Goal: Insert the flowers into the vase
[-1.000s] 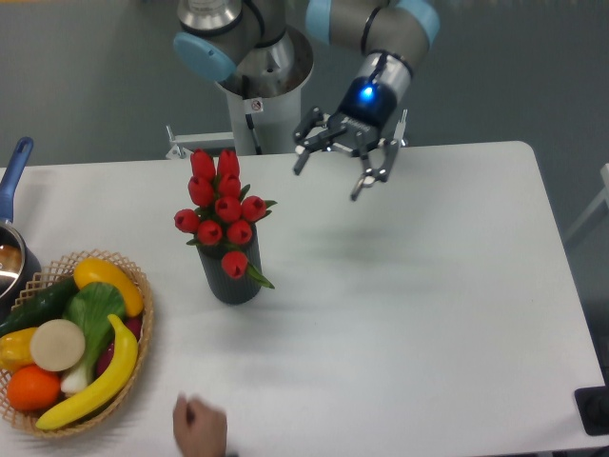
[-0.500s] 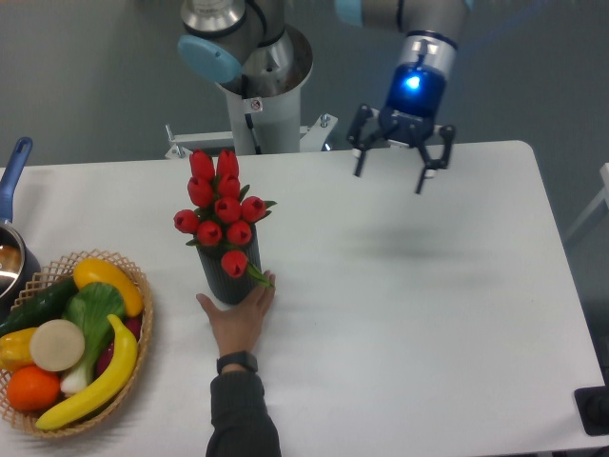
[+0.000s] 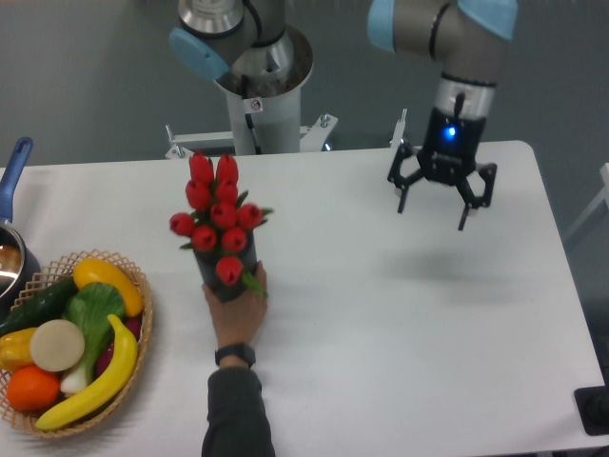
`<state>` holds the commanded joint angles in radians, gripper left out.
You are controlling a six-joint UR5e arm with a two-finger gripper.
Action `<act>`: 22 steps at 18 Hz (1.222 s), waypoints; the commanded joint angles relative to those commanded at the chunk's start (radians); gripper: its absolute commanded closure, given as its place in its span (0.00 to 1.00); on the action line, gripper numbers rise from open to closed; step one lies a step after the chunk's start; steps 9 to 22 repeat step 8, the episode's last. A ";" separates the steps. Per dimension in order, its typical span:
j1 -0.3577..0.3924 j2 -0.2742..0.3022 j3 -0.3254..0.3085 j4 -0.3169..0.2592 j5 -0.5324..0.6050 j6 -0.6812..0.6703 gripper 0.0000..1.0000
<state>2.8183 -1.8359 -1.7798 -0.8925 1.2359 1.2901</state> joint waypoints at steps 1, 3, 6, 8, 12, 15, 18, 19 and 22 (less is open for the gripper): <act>-0.019 -0.022 0.037 -0.037 0.045 0.000 0.00; -0.052 -0.074 0.146 -0.153 0.091 -0.003 0.00; -0.056 -0.092 0.200 -0.235 0.114 -0.003 0.00; -0.066 -0.100 0.211 -0.243 0.140 -0.005 0.00; -0.066 -0.100 0.211 -0.243 0.140 -0.005 0.00; -0.066 -0.100 0.211 -0.243 0.140 -0.005 0.00; -0.066 -0.100 0.211 -0.243 0.140 -0.005 0.00; -0.066 -0.100 0.211 -0.243 0.140 -0.005 0.00; -0.066 -0.100 0.211 -0.243 0.140 -0.005 0.00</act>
